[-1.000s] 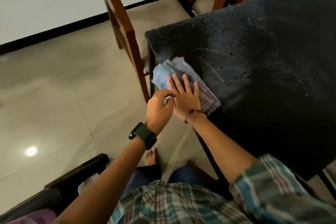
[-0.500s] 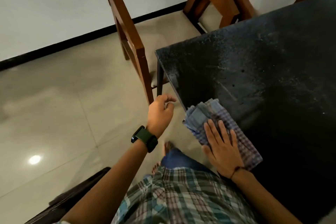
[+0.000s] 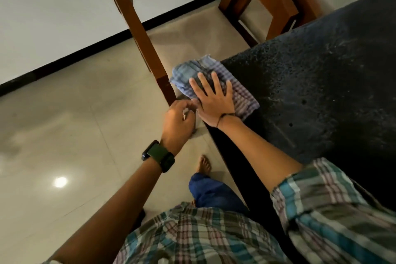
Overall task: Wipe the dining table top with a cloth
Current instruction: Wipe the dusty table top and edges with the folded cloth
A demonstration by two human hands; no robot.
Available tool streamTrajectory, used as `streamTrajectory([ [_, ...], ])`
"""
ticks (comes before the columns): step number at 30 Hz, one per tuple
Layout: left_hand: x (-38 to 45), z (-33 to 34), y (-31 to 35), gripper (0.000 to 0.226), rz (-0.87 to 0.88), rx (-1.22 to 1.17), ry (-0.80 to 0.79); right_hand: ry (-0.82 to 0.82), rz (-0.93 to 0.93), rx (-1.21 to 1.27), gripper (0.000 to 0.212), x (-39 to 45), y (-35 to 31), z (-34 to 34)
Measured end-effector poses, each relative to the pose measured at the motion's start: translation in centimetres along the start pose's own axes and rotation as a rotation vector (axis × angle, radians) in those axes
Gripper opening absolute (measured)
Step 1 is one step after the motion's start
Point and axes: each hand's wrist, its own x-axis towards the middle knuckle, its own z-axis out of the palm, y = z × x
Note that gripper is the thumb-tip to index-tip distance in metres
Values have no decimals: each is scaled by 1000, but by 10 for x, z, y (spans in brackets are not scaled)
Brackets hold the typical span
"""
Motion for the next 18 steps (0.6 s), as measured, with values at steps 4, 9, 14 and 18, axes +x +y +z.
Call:
streamTrajectory([
  [4,26,-14,2,23,-24,48,10,-22,-55,44,55,-2,2,0],
  [9,57,-25,9,25,-15,48,-32,95,-73,60,54,-122,8,32],
  [14,78,-18,11,26,-65,2,-95,75,-141,32,51,-134,14,38],
  [18,97,-22,12,25,-17,6,-115,40,-148,53,53,-66,-1,23],
])
